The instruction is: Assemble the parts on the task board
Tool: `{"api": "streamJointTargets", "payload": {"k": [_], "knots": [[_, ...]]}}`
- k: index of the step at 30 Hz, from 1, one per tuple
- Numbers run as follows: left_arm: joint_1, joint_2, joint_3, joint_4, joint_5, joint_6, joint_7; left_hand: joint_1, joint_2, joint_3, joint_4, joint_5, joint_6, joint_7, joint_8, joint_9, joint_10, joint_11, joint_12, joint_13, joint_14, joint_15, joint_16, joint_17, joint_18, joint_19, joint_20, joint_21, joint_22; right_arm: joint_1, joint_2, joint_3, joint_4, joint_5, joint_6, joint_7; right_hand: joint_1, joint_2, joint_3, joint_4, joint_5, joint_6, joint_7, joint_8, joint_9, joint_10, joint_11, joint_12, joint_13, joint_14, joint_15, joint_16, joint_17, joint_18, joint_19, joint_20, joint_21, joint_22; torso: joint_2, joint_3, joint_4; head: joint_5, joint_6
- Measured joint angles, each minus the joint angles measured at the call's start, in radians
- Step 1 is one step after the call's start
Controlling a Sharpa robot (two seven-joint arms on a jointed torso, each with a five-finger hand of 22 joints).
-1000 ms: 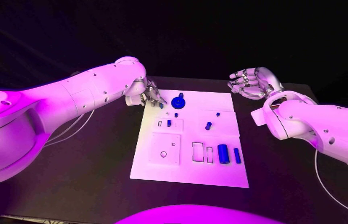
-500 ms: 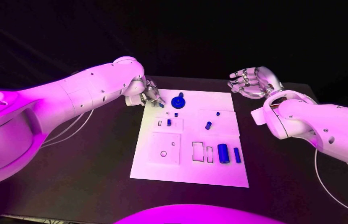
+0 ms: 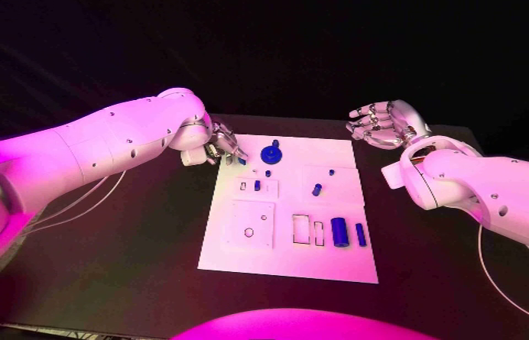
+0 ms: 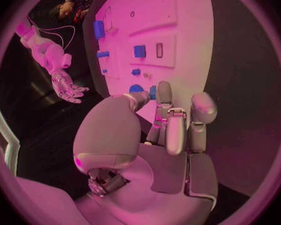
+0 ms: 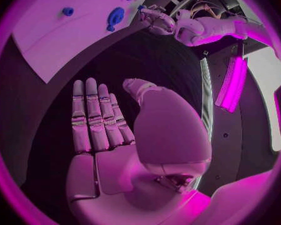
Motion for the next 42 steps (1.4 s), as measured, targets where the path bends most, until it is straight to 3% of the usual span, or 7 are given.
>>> {"api": "streamJointTargets", "payload": {"k": [5, 10, 12, 16, 22, 24, 42], "knots": [[0.000, -0.043, -0.001, 0.081, 0.003, -0.019, 0.001, -0.021, -0.011, 0.025, -0.016, 0.000, 0.003, -0.003, 0.007, 0.000, 0.009, -0.002, 0.000, -0.004, 0.000, 0.000, 0.007, 0.000, 0.000, 0.009, -0.001, 0.010, 0.012, -0.001, -0.002, 0.000, 0.000, 0.000, 0.001, 0.000, 0.000, 0.000, 0.002, -0.002, 0.000, 0.000, 0.000, 0.000, 0.000, 0.000, 0.000, 0.000, 0.000, 0.000, 0.000, -0.006, -0.002, 0.000, 0.000, 0.000, 0.000, -0.005, 0.000, 0.0000, 0.0003, 0.003, -0.001], [-0.013, -0.077, -0.004, 0.158, -0.022, -0.053, 0.004, -0.042, -0.021, 0.034, -0.008, 0.000, 0.008, -0.008, 0.013, 0.008, 0.022, -0.007, 0.000, -0.010, 0.004, -0.004, 0.015, 0.000, 0.000, 0.025, -0.006, 0.019, 0.029, -0.002, -0.004, -0.001, 0.001, 0.000, 0.002, 0.000, -0.004, 0.004, 0.003, -0.003, 0.000, 0.000, 0.000, 0.000, 0.000, 0.000, 0.000, 0.000, 0.000, 0.000, 0.000, -0.006, -0.002, 0.000, 0.000, 0.000, 0.000, -0.006, -0.001, -0.0007, 0.0016, 0.006, -0.001], [-0.018, -0.085, -0.006, 0.176, -0.040, -0.066, 0.006, -0.049, -0.021, 0.057, -0.029, -0.001, 0.008, -0.008, 0.013, 0.014, 0.023, -0.008, 0.000, -0.011, 0.000, -0.007, 0.015, 0.000, 0.000, 0.027, -0.005, 0.023, 0.035, -0.003, -0.005, -0.001, 0.001, 0.000, 0.003, 0.000, -0.004, 0.004, 0.003, -0.003, 0.000, 0.000, 0.000, 0.000, 0.000, 0.000, 0.000, 0.000, 0.000, 0.000, 0.000, -0.006, -0.002, 0.000, 0.000, 0.000, 0.000, -0.006, -0.001, -0.0011, 0.0019, 0.008, -0.002], [-0.027, -0.099, -0.013, 0.208, -0.092, -0.093, 0.009, -0.055, -0.027, 0.061, -0.025, -0.001, 0.008, -0.008, 0.013, 0.014, 0.031, -0.009, 0.000, -0.013, 0.000, -0.007, 0.018, 0.001, 0.000, 0.030, -0.008, 0.028, 0.041, -0.004, -0.005, -0.001, 0.001, 0.000, 0.003, 0.000, -0.004, 0.004, 0.003, -0.003, 0.000, 0.000, 0.000, 0.000, 0.000, 0.000, 0.000, 0.000, 0.000, 0.000, 0.000, -0.006, -0.002, 0.000, 0.000, 0.000, 0.000, -0.006, -0.001, -0.0011, 0.0018, 0.013, -0.002], [-0.037, -0.109, -0.022, 0.239, -0.160, -0.118, 0.012, -0.068, -0.032, 0.065, -0.021, -0.001, 0.013, -0.013, 0.020, 0.021, 0.041, -0.012, 0.000, -0.016, 0.000, -0.007, 0.018, 0.001, 0.000, 0.041, -0.009, 0.036, 0.054, -0.005, -0.006, -0.001, 0.001, 0.000, 0.004, 0.000, -0.004, 0.004, 0.003, -0.003, 0.000, 0.000, 0.000, 0.000, 0.000, 0.000, 0.000, 0.000, 0.000, 0.000, 0.000, -0.006, -0.002, 0.000, 0.000, 0.000, 0.000, -0.007, 0.000, -0.0011, 0.0000, 0.017, -0.005], [-0.040, -0.110, -0.024, 0.247, -0.183, -0.122, 0.012, -0.081, -0.036, 0.107, -0.060, -0.002, 0.013, -0.013, 0.020, 0.022, 0.041, -0.013, 0.000, -0.017, 0.000, -0.007, 0.019, 0.001, 0.000, 0.046, -0.010, 0.040, 0.061, -0.005, -0.006, -0.001, 0.001, 0.000, 0.004, 0.000, -0.004, 0.004, 0.003, -0.003, 0.000, 0.000, 0.000, 0.000, 0.000, 0.000, 0.000, 0.000, 0.000, 0.000, 0.000, -0.006, -0.002, 0.000, 0.000, 0.000, 0.000, -0.007, 0.000, -0.0011, -0.0004, 0.018, -0.006], [-0.052, -0.122, -0.029, 0.289, -0.264, -0.121, 0.011, -0.102, -0.044, 0.110, -0.058, 0.012, 0.022, -0.015, 0.029, 0.022, 0.052, -0.016, 0.000, -0.020, 0.000, -0.014, 0.026, 0.001, 0.000, 0.057, -0.014, 0.047, 0.076, -0.007, -0.007, -0.001, 0.002, 0.000, 0.006, 0.000, -0.004, 0.004, 0.003, -0.003, 0.004, 0.000, 0.000, 0.000, -0.001, 0.000, 0.000, 0.000, 0.000, 0.000, 0.000, -0.006, -0.001, 0.000, 0.000, 0.000, 0.000, -0.008, 0.001, -0.0001, -0.0013, 0.023, -0.015]]}}
